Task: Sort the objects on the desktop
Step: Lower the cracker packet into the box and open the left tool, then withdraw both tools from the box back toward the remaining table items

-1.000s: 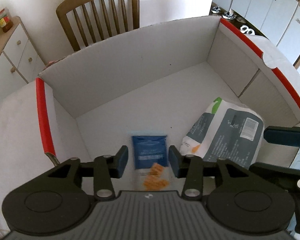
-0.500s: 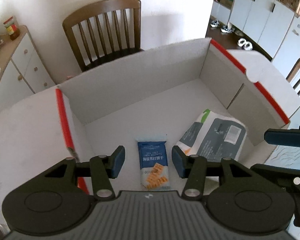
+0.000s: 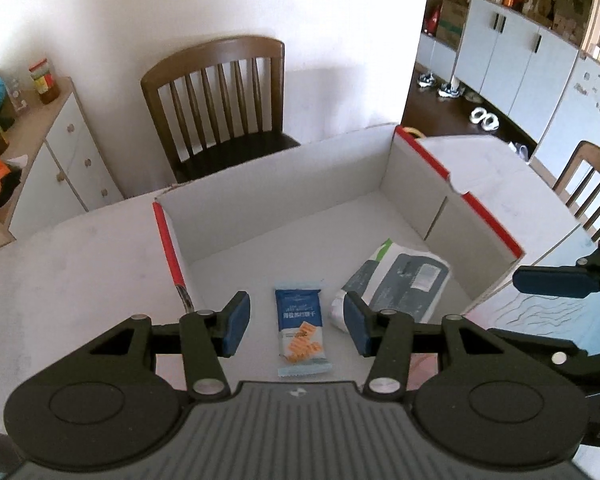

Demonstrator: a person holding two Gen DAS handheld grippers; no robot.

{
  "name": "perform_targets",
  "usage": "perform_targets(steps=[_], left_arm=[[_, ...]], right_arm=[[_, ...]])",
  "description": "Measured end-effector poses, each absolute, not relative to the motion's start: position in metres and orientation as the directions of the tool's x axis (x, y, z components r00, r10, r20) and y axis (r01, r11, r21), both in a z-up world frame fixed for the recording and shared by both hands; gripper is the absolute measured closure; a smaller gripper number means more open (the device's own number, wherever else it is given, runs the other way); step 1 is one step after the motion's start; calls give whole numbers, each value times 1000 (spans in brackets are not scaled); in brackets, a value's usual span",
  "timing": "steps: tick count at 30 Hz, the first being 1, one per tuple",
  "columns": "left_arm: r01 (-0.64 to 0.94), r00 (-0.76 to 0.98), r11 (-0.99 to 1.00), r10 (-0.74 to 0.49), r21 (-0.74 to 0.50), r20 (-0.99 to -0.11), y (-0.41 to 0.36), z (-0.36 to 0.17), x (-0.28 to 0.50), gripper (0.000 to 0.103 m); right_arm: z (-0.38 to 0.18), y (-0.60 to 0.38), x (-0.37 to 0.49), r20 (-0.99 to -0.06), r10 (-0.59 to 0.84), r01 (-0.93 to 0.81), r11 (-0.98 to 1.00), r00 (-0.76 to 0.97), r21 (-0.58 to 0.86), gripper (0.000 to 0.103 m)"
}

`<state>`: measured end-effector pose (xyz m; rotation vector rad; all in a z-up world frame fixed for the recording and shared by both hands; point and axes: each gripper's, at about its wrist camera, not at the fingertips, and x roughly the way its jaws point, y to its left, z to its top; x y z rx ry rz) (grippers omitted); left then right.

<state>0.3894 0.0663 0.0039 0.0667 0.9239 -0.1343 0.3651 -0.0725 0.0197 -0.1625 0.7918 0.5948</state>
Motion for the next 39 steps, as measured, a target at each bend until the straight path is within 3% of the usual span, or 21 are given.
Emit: perform_targets(steps=[30, 33, 37, 39], left_arm=[[217, 669, 976, -136, 17, -731, 69, 40, 282, 53], [221, 673, 975, -135, 24, -727, 72, 38, 272, 43], [226, 672, 974, -142, 19, -727, 78, 31, 261, 43], [232, 672, 972, -150, 14, -726, 80, 29, 256, 36]], right_arm=[[52, -84, 296, -677, 417, -519, 853, 607, 60, 39], [51, -86, 289, -675, 416, -510, 857, 610, 68, 38], [46, -89, 280, -678, 404, -496, 866, 614, 67, 38], [44, -91, 275, -679, 396, -489, 870, 618, 62, 37]])
